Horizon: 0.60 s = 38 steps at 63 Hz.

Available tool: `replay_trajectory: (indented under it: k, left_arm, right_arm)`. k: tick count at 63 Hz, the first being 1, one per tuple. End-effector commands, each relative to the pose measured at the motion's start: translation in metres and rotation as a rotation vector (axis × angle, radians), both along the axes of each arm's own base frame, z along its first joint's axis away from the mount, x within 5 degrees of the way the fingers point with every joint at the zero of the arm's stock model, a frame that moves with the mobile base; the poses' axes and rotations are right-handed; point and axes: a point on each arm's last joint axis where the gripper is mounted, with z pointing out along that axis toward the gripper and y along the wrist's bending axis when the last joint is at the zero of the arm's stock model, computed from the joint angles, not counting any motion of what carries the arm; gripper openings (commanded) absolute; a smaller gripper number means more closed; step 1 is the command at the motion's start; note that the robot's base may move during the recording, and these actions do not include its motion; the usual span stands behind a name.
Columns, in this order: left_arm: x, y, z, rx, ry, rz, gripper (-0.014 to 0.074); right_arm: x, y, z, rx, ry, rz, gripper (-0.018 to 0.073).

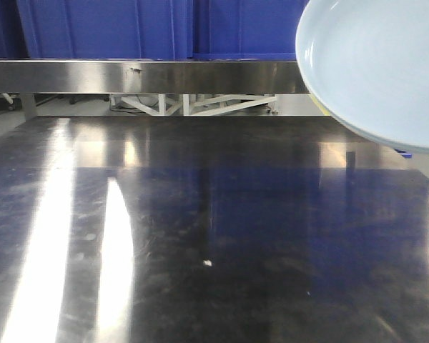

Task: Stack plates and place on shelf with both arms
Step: 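Drive the base away from the table holding the plates in the right gripper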

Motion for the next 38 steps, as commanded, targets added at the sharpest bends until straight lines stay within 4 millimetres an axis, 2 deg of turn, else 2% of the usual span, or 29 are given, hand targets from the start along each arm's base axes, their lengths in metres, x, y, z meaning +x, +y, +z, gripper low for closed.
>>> replay_trajectory:
  k: [1, 38]
  left_arm:
    - [0.0041, -0.0013, 0.0160, -0.019, -0.102, -0.001, 0.0088]
    - [0.0041, -0.0013, 0.0160, -0.019, -0.102, -0.001, 0.0088]
  right_arm:
    - [0.0009, -0.0014, 0.0208, 0.016, -0.140, -0.012, 0.0048]
    - [0.0008, -0.0014, 0.0207, 0.016, -0.139, -0.012, 0.0048]
